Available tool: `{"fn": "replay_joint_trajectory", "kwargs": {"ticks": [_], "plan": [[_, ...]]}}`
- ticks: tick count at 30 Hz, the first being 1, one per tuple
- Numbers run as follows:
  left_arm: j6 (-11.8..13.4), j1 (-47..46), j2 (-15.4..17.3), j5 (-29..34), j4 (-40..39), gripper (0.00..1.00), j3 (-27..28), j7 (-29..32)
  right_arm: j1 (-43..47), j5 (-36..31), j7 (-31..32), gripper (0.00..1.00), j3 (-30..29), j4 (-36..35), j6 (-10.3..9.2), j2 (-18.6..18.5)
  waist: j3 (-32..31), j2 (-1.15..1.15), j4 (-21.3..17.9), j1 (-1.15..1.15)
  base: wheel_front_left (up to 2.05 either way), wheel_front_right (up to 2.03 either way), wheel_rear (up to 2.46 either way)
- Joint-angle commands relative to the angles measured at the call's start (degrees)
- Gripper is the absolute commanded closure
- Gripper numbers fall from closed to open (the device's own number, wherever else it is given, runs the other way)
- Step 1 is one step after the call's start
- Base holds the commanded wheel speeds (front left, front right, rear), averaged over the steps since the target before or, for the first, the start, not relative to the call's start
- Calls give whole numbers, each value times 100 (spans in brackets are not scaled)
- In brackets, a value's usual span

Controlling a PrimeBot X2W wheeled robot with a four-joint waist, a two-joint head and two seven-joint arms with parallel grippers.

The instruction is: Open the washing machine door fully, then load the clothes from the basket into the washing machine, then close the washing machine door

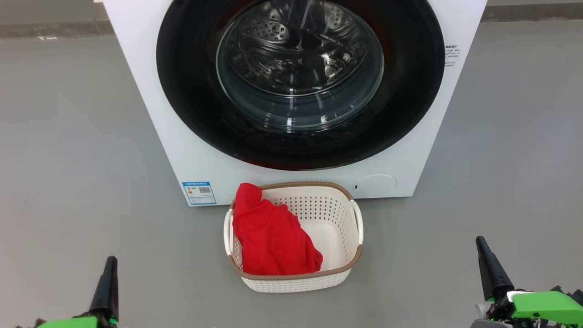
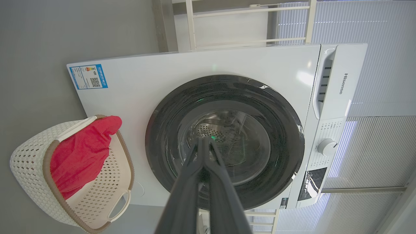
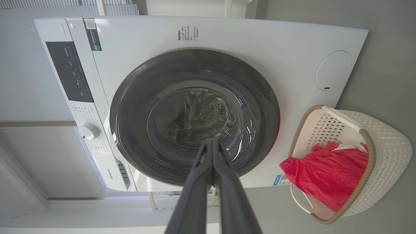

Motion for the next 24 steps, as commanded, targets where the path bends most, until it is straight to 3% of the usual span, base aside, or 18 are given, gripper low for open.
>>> {"fn": "replay_joint_trajectory", "kwargs": {"ticks": [1,24], "plan": [[-24,-227,89,22,-113,100,180,20,-263,-26,19,100,131,-142,9,-30,0,0,0,0,0,0,0],[-24,-227,89,21,-113,100,179,19,-263,-25,18,100,132,-142,9,-30,0,0,0,0,0,0,0]]}}
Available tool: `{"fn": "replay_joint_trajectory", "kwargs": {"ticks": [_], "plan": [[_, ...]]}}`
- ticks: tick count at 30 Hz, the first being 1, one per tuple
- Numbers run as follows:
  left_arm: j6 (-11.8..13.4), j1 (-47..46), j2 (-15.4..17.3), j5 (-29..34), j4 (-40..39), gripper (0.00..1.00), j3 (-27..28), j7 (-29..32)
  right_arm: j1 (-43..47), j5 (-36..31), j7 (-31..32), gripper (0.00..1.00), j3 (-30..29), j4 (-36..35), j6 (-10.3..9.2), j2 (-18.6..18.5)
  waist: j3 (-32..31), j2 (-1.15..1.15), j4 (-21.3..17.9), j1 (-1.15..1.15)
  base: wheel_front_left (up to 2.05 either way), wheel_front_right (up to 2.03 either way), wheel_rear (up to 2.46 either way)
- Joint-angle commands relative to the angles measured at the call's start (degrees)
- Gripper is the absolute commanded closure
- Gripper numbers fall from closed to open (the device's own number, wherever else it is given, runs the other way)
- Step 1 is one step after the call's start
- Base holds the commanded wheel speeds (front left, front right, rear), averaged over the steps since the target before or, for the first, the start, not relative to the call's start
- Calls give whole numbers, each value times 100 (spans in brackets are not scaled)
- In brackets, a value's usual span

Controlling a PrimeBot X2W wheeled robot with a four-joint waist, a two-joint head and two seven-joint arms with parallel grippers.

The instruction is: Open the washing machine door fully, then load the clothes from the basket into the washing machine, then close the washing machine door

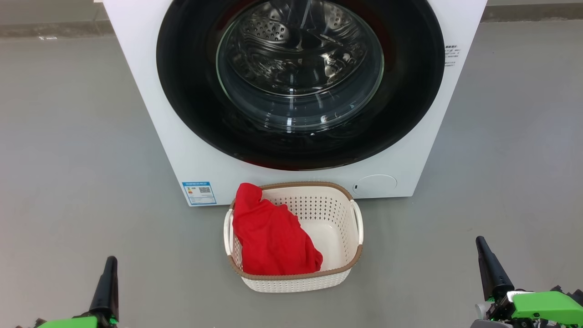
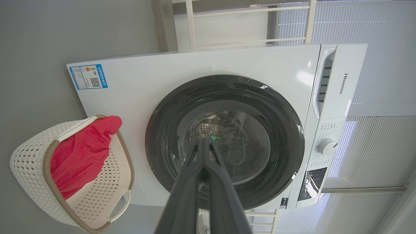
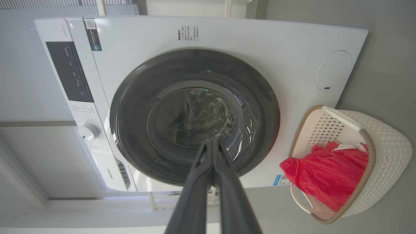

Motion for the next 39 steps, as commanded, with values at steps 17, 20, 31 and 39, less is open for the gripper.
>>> {"fn": "replay_joint_trajectory", "kwargs": {"ticks": [17,20,31,39], "plan": [[-24,-227,89,21,-113,100,179,18,-263,-25,18,100,133,-142,9,-30,0,0,0,0,0,0,0],[-24,-227,89,21,-113,100,179,18,-263,-25,18,100,133,-142,9,-30,0,0,0,0,0,0,0],[-24,-227,89,21,-113,100,178,18,-263,-25,18,100,133,-142,9,-30,0,0,0,0,0,0,0],[-24,-227,89,20,-113,100,178,18,-263,-24,17,100,133,-142,9,-30,0,0,0,0,0,0,0]]}}
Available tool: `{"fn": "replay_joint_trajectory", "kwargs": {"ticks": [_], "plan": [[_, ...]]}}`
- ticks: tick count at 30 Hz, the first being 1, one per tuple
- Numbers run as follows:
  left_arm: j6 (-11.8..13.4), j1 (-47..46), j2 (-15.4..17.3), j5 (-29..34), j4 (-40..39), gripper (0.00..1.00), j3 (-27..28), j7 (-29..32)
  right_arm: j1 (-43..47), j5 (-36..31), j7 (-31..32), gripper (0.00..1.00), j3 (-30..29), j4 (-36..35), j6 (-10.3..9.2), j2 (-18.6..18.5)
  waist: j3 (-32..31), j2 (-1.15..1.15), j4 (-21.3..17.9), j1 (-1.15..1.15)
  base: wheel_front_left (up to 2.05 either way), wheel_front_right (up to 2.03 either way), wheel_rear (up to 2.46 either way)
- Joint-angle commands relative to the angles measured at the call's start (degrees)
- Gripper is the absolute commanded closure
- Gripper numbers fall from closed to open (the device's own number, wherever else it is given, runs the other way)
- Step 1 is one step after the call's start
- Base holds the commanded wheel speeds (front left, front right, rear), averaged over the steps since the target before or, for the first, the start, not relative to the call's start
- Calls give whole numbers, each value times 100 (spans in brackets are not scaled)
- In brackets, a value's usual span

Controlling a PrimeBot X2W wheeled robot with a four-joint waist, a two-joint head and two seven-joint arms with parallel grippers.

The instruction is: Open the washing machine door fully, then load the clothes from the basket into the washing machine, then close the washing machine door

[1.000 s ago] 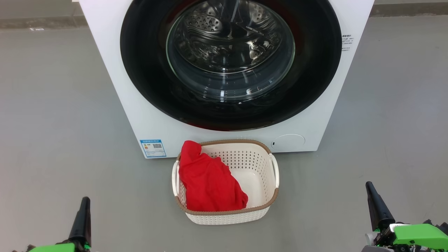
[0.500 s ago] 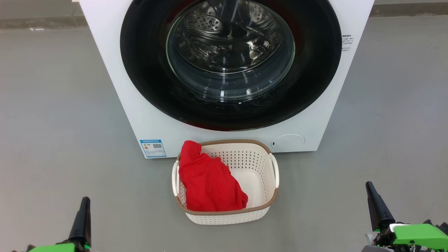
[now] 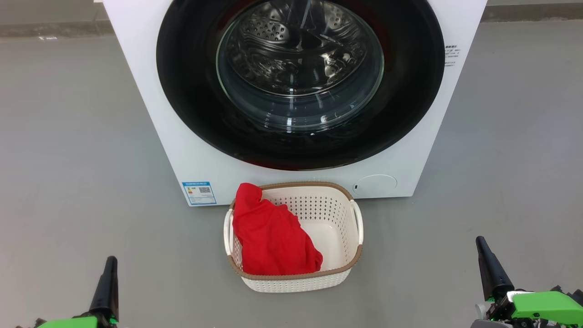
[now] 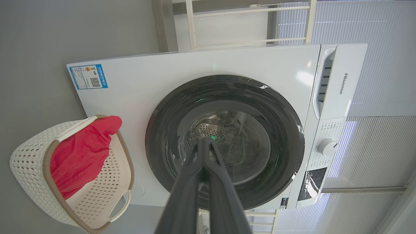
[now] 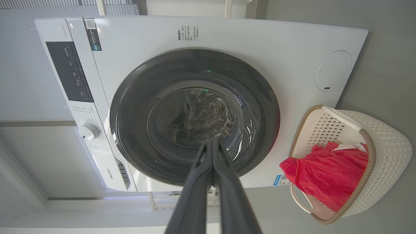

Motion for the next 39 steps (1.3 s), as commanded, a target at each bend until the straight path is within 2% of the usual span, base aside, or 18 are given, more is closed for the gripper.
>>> {"fn": "replay_joint_trajectory", "kwargs": {"ticks": [1,10,11,12,14,21,26,39], "plan": [[-24,-227,89,20,-113,100,178,18,-263,-24,17,100,133,-142,9,-30,0,0,0,0,0,0,0],[-24,-227,89,20,-113,100,178,18,-263,-24,17,100,133,-142,9,-30,0,0,0,0,0,0,0],[-24,-227,89,20,-113,0,178,18,-263,-24,17,0,133,-142,9,-30,0,0,0,0,0,0,0],[-1,4,-4,-2,14,0,-2,-3,5,3,-1,0,2,15,0,2,0,0,0,0,0,0,0],[-1,83,-58,-1,154,0,-20,-1,65,1,-1,0,1,171,0,37,0,0,0,0,0,0,0],[-1,75,-62,3,92,0,-44,-113,26,56,-77,0,54,140,0,41,-6,0,14,13,0,0,0],[-2,66,-55,16,29,0,-60,-199,-7,69,-135,0,109,85,1,38,5,0,26,1,0,0,0],[-5,16,-37,183,-193,0,-134,-438,-102,-26,-246,0,266,-160,2,20,21,0,60,0,0,0,0]]}}
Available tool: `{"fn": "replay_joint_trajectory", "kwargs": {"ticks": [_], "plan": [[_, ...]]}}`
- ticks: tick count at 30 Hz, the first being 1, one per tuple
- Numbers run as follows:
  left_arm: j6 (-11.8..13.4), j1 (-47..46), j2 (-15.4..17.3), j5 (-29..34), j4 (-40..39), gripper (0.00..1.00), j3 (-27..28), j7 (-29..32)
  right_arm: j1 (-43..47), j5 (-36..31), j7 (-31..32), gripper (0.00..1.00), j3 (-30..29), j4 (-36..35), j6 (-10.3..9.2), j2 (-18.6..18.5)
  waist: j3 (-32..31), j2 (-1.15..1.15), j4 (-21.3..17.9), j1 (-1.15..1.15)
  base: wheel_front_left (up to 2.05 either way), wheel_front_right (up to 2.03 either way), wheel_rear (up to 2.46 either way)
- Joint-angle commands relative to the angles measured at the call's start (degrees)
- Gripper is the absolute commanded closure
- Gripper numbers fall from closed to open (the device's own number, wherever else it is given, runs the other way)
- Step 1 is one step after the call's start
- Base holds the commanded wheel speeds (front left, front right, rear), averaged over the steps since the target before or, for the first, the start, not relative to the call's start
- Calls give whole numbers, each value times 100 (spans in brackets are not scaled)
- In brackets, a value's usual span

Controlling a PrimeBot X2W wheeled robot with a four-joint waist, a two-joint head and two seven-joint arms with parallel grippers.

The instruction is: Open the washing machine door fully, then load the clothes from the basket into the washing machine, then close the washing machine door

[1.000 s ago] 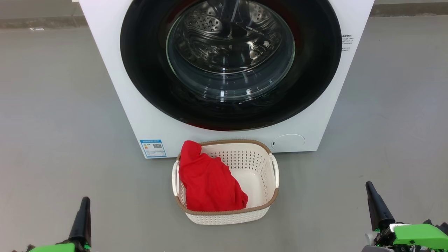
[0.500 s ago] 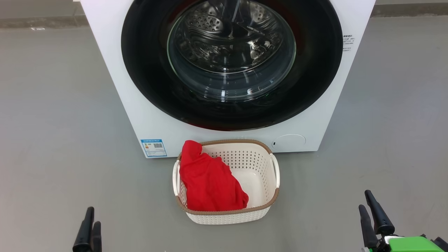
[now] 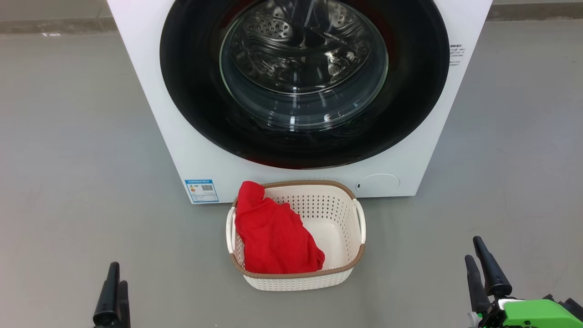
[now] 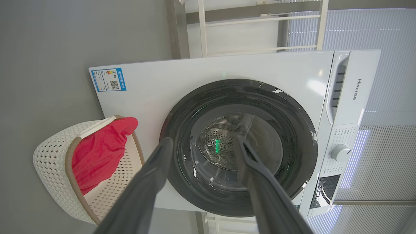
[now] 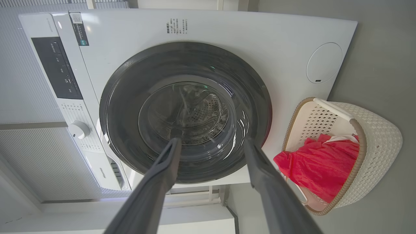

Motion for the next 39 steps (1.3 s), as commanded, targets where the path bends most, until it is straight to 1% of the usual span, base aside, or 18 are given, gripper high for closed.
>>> {"fn": "replay_joint_trajectory", "kwargs": {"ticks": [1,10,19,22,27,39], "plan": [[-5,-234,101,102,-211,0,11,-61,-249,-65,-62,0,88,-200,2,-54,3,0,4,-1,0,0,0],[-7,-256,135,322,-376,0,-58,-197,-336,-302,-266,0,330,-359,2,-168,18,0,22,-1,0,0,0],[-8,-275,193,900,-527,0,-150,-350,-449,-635,-535,0,656,-429,3,-379,26,0,38,-1,0,0,0],[-9,-277,202,1135,-559,0,-173,-401,-485,-864,-594,0,731,-425,3,-442,27,0,42,-1,0,0,0],[-10,-292,217,1601,-599,0,-187,-486,-517,-1257,-681,0,771,-433,4,-442,38,0,50,-1,0,0,0],[-12,-317,230,2804,-633,0,-204,-690,-614,-2534,-885,0,939,-310,5,-515,26,0,76,-1,0,0,0]]}}
